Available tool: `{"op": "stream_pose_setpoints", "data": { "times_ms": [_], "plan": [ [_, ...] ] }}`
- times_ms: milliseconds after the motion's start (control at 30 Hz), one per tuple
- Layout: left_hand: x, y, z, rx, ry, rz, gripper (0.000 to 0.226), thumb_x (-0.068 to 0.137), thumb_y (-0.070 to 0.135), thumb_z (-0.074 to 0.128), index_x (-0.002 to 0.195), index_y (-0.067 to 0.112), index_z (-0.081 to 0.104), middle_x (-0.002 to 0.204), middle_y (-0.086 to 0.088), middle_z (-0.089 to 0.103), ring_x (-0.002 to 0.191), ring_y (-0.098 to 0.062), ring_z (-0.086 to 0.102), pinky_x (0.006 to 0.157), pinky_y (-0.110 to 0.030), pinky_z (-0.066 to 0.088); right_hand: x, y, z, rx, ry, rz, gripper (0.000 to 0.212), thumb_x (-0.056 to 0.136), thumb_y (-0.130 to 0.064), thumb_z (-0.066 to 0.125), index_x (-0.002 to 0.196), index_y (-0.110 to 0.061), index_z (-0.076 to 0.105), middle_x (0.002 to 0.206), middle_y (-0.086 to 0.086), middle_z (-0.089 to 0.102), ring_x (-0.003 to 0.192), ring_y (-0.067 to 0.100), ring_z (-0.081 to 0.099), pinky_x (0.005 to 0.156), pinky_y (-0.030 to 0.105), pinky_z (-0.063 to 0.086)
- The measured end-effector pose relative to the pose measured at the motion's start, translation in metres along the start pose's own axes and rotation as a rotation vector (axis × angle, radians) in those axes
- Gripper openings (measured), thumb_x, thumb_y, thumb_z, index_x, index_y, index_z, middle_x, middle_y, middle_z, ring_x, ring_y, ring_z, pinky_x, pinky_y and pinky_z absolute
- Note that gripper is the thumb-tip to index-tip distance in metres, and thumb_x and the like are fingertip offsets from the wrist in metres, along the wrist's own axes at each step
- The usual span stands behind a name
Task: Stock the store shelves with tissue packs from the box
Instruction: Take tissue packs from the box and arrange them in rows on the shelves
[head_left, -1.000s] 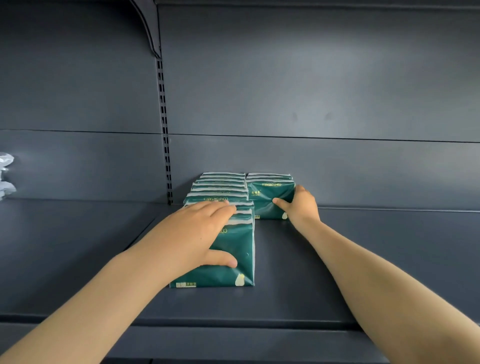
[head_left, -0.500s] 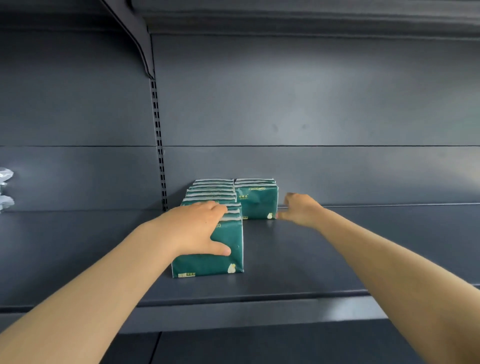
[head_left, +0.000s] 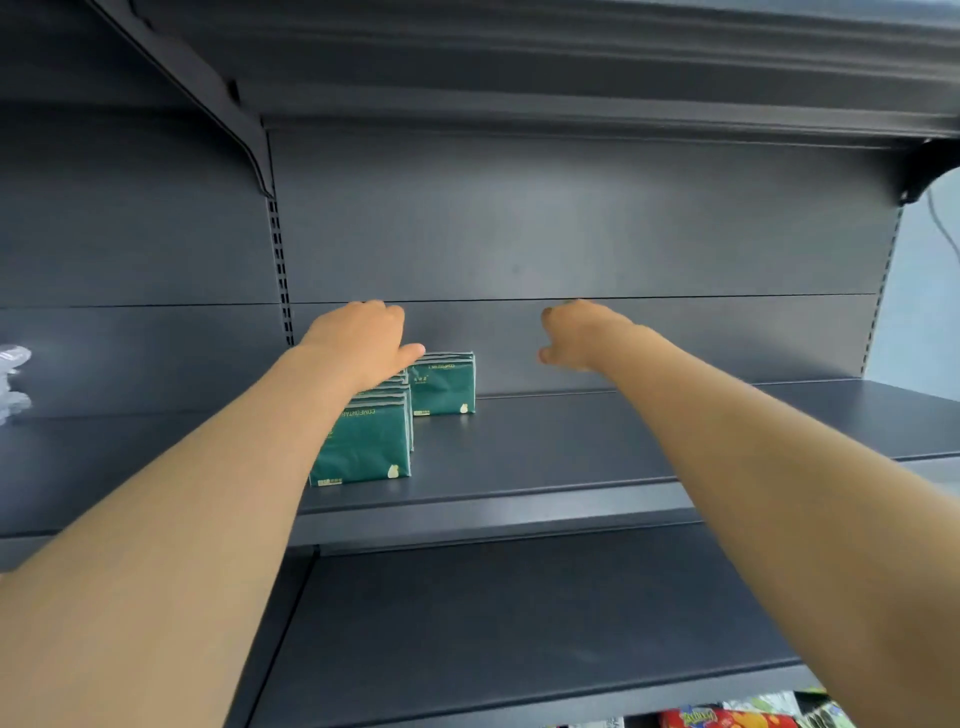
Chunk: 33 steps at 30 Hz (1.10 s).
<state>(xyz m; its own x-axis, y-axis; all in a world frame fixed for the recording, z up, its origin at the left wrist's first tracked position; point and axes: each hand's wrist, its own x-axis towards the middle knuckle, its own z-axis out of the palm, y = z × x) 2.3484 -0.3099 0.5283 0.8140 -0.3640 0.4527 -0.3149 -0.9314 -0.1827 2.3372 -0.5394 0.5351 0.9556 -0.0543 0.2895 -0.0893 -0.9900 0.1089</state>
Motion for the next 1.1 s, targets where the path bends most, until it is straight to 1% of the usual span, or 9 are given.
{"op": "stream_pose_setpoints", "data": {
  "times_ms": [67,133,233,500,667,800,933,1033,1100],
  "plan": [
    [-0.016,0.015,-0.019,0.044,0.048,-0.014,0.05,0.098,0.046,0.04,0.126,0.006,0.05,0.123,-0.012,0.053,0.115,-0.03,0.05,0.088,-0.042,0.044,-0.024,0.016,-0.017,-0.011,0.038,0.003,0.028,0.093,-0.027,0.052,0.113,-0.007,0.05,0.121,0.01,0.054,0.103,0.03,0.053,0.074,0.031,0.04],
    [-0.033,0.035,-0.036,0.078,0.086,-0.02,0.048,0.098,0.044,0.041,0.126,0.005,0.05,0.122,-0.012,0.053,0.115,-0.029,0.049,0.087,-0.041,0.044,-0.048,0.033,-0.032,0.006,0.079,0.007,0.04,0.093,-0.032,0.052,0.126,-0.009,0.048,0.124,0.01,0.053,0.111,0.031,0.052,0.076,0.032,0.04],
    [-0.061,0.069,-0.06,0.08,0.103,-0.04,0.048,0.098,0.043,0.041,0.126,0.006,0.05,0.122,-0.012,0.053,0.115,-0.029,0.049,0.086,-0.04,0.043,-0.087,0.06,-0.046,0.024,0.118,-0.017,0.043,0.094,-0.034,0.051,0.127,-0.008,0.046,0.123,0.012,0.053,0.11,0.032,0.052,0.078,0.033,0.042],
    [-0.154,0.17,-0.097,0.061,0.037,-0.094,0.047,0.098,0.044,0.039,0.123,0.006,0.049,0.122,-0.012,0.051,0.115,-0.029,0.046,0.085,-0.041,0.042,-0.194,0.137,-0.052,0.068,0.134,-0.103,0.048,0.094,-0.038,0.051,0.128,-0.005,0.047,0.125,0.016,0.055,0.113,0.034,0.052,0.088,0.038,0.045],
    [-0.207,0.23,-0.093,-0.022,-0.008,-0.074,0.049,0.097,0.045,0.042,0.125,0.006,0.05,0.121,-0.012,0.051,0.114,-0.029,0.047,0.088,-0.041,0.042,-0.269,0.173,-0.03,0.117,-0.011,-0.121,0.053,0.093,-0.041,0.052,0.134,-0.007,0.043,0.131,0.013,0.051,0.118,0.033,0.049,0.096,0.042,0.044],
    [-0.243,0.26,-0.064,-0.067,-0.085,-0.076,0.052,0.096,0.047,0.043,0.126,0.005,0.051,0.125,-0.014,0.05,0.117,-0.029,0.047,0.094,-0.044,0.044,-0.316,0.195,0.009,0.14,-0.113,-0.131,0.051,0.094,-0.037,0.052,0.133,-0.007,0.043,0.129,0.013,0.052,0.117,0.033,0.049,0.093,0.038,0.043],
    [-0.273,0.284,-0.019,-0.103,-0.199,-0.074,0.051,0.096,0.045,0.044,0.128,0.006,0.05,0.126,-0.015,0.049,0.117,-0.03,0.046,0.093,-0.043,0.045,-0.346,0.206,0.074,0.109,-0.205,-0.134,0.051,0.094,-0.039,0.052,0.132,-0.006,0.045,0.128,0.014,0.053,0.116,0.032,0.05,0.091,0.039,0.044],
    [-0.29,0.297,0.025,-0.146,-0.284,-0.087,0.047,0.097,0.044,0.044,0.126,0.008,0.05,0.124,-0.012,0.048,0.117,-0.027,0.046,0.087,-0.039,0.044,-0.361,0.211,0.134,0.089,-0.329,-0.097,0.048,0.093,-0.039,0.053,0.129,-0.008,0.047,0.123,0.012,0.055,0.111,0.031,0.053,0.087,0.039,0.047],
    [-0.298,0.306,0.06,-0.184,-0.349,-0.083,0.045,0.096,0.044,0.044,0.125,0.009,0.05,0.123,-0.01,0.049,0.117,-0.026,0.046,0.087,-0.039,0.043,-0.368,0.213,0.176,0.067,-0.423,-0.082,0.044,0.093,-0.038,0.053,0.125,-0.008,0.049,0.118,0.012,0.058,0.107,0.03,0.055,0.086,0.038,0.048]
  ]
}}
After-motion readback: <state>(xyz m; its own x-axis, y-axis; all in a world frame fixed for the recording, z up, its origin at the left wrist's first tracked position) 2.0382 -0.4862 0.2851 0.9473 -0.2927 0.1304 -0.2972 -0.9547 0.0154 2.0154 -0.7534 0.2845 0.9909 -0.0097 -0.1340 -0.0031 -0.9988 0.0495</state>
